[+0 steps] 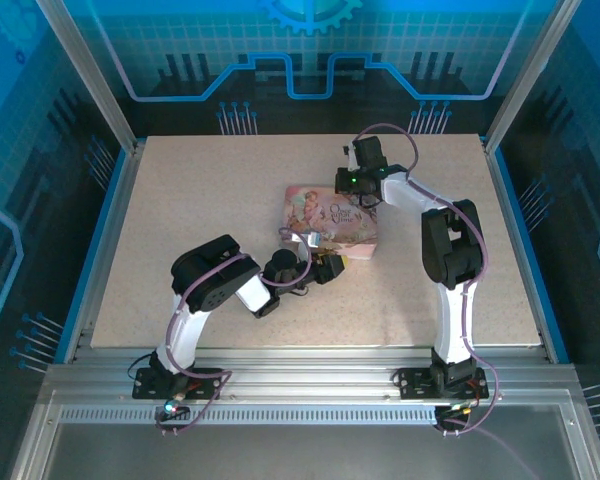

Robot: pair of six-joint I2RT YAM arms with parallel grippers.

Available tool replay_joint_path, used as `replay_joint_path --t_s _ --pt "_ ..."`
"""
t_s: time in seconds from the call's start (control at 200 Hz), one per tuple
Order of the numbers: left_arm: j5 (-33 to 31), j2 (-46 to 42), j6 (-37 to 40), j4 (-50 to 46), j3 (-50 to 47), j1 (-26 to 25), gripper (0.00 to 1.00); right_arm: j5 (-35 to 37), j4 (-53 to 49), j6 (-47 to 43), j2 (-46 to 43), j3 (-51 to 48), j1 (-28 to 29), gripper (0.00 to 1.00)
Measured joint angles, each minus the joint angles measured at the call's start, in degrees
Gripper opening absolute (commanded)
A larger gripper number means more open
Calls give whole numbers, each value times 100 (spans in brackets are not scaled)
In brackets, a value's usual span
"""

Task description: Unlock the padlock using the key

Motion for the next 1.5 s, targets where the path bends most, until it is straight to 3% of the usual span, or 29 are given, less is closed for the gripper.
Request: replay_joint_path --t_s 0.21,0.65,1.101,1.351,1.501 --pt "-7 7 -26 2 17 4 43 0 0 -2 -4 -2 0 0" --pt "42 -111 -149 -57 -118 120 48 -11 46 0 -31 -63 4 0" --pt "66 -511 -122 -981 -122 221 31 -17 92 2 -87 -155 4 0" --pt "63 -597 -142 -1091 -227 330 36 -39 111 0 -109 -203 9 0" --pt "63 -647 -144 -1088 -317 389 32 -68 109 0 -116 -227 11 0"
